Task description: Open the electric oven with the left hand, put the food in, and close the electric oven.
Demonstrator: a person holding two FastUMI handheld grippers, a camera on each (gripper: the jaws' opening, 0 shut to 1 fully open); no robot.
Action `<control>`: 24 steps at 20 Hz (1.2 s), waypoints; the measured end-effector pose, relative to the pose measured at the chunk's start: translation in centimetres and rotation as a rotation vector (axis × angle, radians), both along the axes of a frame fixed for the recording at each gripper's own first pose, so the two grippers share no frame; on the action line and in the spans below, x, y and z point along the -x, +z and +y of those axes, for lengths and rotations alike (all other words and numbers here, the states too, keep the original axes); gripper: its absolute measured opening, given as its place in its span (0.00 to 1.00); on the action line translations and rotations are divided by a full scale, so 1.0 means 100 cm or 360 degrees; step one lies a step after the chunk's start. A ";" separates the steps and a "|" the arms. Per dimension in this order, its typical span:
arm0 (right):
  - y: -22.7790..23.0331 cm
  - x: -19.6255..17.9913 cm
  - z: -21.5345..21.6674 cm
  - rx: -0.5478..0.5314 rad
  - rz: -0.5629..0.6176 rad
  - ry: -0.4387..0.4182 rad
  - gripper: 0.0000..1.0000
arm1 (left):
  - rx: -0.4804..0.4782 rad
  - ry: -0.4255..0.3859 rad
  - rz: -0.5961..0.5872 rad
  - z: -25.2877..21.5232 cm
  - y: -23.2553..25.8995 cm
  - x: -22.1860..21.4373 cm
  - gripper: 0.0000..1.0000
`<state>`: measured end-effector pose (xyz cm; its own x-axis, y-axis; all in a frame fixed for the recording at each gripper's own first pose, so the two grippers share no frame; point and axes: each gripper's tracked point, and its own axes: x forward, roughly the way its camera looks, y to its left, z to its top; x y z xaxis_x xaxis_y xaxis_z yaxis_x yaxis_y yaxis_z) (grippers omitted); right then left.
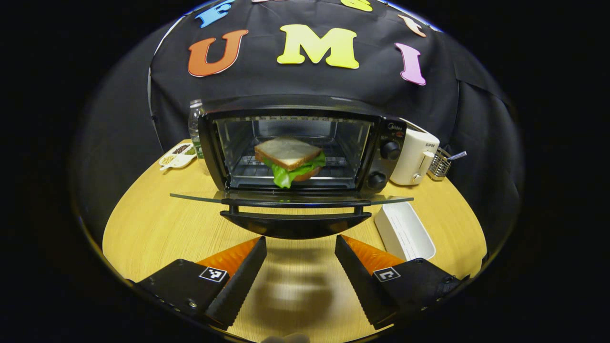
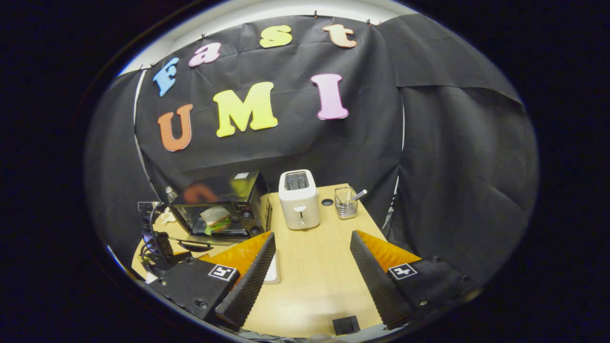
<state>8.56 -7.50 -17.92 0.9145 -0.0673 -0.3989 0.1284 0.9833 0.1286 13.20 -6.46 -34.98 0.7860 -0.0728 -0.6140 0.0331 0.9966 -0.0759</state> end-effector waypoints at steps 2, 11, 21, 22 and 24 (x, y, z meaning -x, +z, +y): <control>-0.004 -0.001 -0.004 -0.0001 0.0003 -0.0012 0.90 | -0.0004 -0.0007 -0.0042 0.000 0.011 -0.012 0.95; -0.011 0.004 -0.017 -0.0022 0.0015 -0.0066 1.00 | -0.0013 -0.0015 -0.0149 0.006 0.044 -0.058 0.96; 0.001 0.009 -0.019 -0.0008 -0.0028 -0.0083 1.00 | -0.0041 -0.0018 -0.0165 0.007 0.048 -0.076 0.95; 0.003 0.009 -0.018 -0.0004 -0.0024 -0.0082 1.00 | -0.0041 -0.0021 -0.0164 0.007 0.049 -0.073 0.95; 0.004 0.011 -0.015 0.0001 -0.0031 -0.0069 1.00 | -0.0038 -0.0023 -0.0173 0.006 0.054 -0.068 0.95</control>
